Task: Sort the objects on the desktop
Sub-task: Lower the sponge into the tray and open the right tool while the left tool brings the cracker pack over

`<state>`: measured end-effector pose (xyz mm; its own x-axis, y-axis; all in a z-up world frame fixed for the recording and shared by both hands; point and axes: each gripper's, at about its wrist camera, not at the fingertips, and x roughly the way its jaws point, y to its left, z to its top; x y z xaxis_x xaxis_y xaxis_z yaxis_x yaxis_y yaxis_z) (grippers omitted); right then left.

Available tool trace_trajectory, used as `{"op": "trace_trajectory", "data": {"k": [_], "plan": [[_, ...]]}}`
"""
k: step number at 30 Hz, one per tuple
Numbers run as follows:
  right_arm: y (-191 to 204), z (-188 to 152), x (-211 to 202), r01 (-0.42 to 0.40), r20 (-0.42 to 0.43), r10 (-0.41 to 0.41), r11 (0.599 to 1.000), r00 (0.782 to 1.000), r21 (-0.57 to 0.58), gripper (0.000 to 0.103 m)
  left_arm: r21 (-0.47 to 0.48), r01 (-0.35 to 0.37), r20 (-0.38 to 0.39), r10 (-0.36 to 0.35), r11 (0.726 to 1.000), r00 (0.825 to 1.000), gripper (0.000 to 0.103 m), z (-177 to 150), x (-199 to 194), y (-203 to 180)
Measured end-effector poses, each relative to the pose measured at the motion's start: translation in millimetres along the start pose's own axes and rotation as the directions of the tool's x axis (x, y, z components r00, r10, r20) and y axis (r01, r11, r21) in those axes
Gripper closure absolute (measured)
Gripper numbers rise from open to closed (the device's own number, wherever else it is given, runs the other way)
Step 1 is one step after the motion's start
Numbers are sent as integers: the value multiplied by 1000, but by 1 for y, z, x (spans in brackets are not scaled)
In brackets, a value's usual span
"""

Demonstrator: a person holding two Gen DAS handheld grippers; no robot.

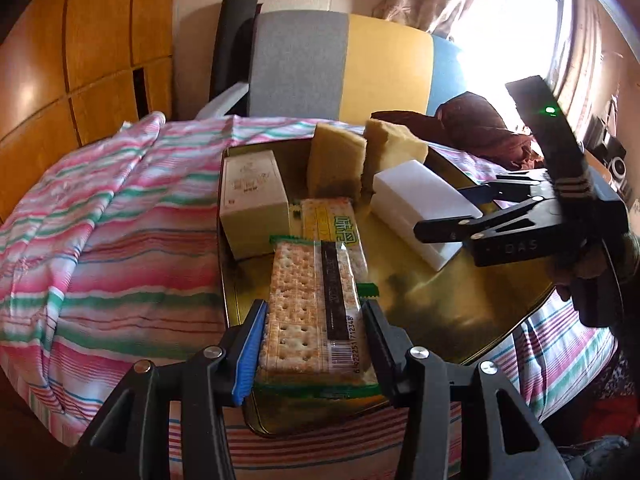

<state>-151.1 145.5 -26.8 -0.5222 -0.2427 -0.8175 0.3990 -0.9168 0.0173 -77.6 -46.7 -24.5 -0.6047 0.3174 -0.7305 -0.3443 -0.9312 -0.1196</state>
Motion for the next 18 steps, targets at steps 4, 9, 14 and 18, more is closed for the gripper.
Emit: {"op": "trace_trajectory", "data": {"k": [4,9,14,18], "plan": [[-5,-1,-14,-28,70,25,999,997,38,26,-14,-31,7,32,999,999,51,2,2,2],[-10,-11,-36,-31,149,17,996,989,87,26,30,-52,-17,52,998,998,51,3,7,-5],[-17,-32,-56,-43,199,13,988,980,149,25,76,-66,-42,69,995,997,51,5,13,-12],[-24,-51,-70,-54,224,9,980,975,193,25,108,-74,-63,81,991,995,50,6,18,-18]]}}
